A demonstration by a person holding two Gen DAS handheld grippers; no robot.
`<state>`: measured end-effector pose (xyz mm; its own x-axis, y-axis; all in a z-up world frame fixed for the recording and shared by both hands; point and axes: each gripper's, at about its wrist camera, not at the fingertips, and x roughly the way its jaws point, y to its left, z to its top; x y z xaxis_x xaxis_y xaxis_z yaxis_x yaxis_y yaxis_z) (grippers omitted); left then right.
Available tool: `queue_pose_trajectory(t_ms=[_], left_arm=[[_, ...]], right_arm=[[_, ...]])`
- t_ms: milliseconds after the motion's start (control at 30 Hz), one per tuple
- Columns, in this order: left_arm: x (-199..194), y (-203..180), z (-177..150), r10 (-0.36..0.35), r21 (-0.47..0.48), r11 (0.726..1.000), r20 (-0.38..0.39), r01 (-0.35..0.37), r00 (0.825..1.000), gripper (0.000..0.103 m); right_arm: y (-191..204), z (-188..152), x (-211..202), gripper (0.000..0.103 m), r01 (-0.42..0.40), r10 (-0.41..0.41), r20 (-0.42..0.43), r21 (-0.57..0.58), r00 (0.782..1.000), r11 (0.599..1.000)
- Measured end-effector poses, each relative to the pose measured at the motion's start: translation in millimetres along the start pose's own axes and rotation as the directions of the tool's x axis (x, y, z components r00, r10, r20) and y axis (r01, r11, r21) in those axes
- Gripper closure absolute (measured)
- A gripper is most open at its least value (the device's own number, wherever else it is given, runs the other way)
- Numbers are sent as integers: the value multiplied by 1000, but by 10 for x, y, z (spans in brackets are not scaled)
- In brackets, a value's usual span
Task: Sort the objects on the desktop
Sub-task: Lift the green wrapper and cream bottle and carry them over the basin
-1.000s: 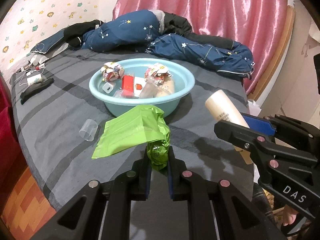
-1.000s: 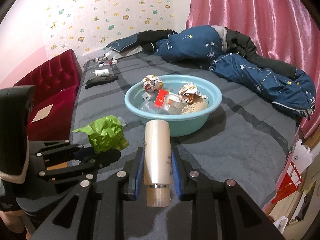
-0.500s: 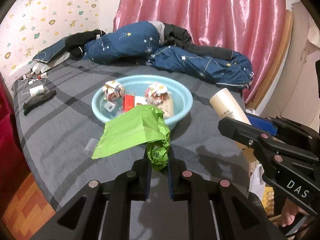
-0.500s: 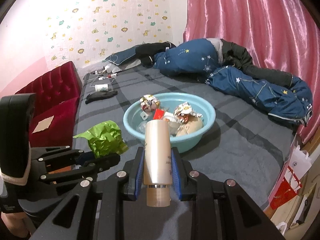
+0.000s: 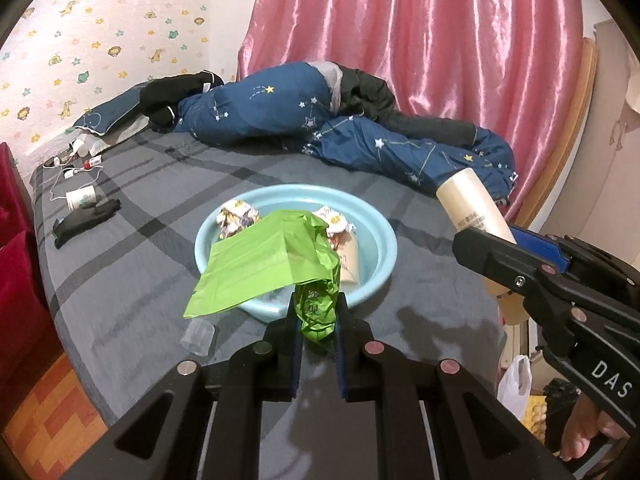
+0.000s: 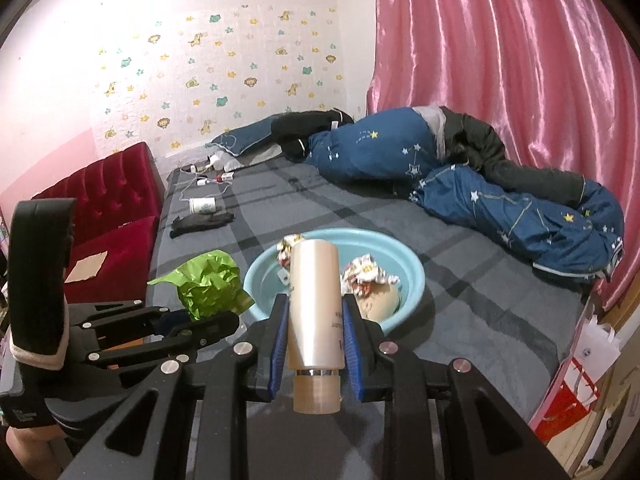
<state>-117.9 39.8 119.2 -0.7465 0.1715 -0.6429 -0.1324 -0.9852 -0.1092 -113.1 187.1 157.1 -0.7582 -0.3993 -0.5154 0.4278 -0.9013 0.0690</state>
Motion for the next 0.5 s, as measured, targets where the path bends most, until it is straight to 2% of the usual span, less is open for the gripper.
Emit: queue_pose_trajectory(t_ms=[500], left_arm=[[235, 76, 442, 17, 17, 1000, 29, -18, 999, 89]], right_arm=[[-168, 377, 326, 76, -17, 17, 22, 12, 1000, 1000]])
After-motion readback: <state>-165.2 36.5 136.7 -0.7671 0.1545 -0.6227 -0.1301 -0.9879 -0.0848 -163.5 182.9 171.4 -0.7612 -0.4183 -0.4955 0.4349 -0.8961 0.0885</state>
